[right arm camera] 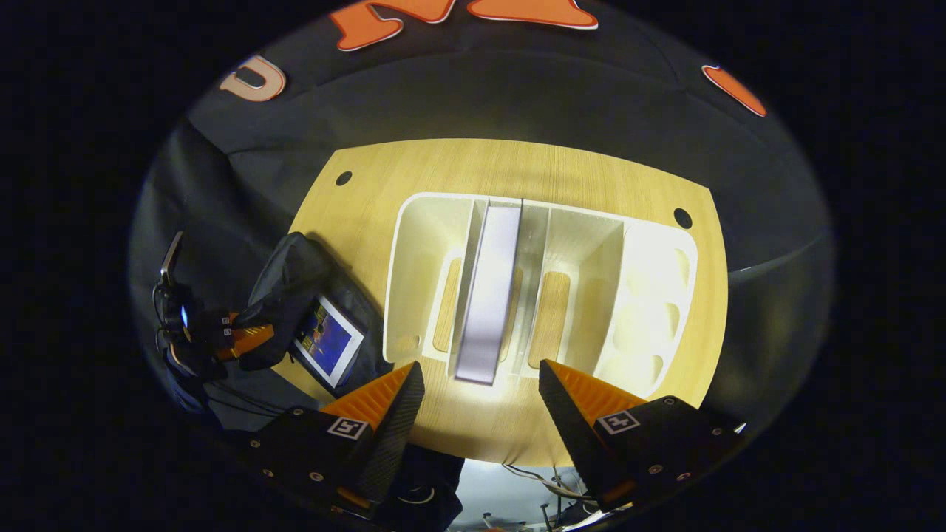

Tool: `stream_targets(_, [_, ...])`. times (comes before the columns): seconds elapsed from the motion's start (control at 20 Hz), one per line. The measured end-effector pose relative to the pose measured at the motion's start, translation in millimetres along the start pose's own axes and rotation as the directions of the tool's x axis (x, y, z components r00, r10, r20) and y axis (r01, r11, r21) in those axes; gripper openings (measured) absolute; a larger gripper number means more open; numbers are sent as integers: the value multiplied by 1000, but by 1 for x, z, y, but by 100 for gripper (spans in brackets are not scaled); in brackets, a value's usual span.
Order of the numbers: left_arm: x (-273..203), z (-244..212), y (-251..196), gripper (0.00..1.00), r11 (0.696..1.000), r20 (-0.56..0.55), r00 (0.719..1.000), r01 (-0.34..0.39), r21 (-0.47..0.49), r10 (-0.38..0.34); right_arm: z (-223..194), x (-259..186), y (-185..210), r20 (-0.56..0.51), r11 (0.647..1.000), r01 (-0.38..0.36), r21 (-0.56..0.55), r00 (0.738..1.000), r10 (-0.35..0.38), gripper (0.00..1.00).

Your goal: Open the schoolbag, grab two books from the bookshelf and put them into the schoolbag.

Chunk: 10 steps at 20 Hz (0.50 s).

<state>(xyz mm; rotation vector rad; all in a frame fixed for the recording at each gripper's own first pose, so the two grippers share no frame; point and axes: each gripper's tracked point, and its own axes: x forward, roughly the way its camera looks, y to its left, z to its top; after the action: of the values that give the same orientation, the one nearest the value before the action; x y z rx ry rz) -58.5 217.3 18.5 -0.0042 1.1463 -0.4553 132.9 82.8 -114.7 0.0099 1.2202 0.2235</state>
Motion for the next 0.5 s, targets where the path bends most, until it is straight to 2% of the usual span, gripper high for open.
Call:
stream_targets(0.3, [3,-2,1,6,1000,3,1000,-8,0,8,25,44,-12,-56,998,46,44,997,-43,97])
stream_targets(0.5, [2,-2,3,6,1000,8,1000,-7,-4,7,30,62,-7,-92,997,48,58,995,-43,86])
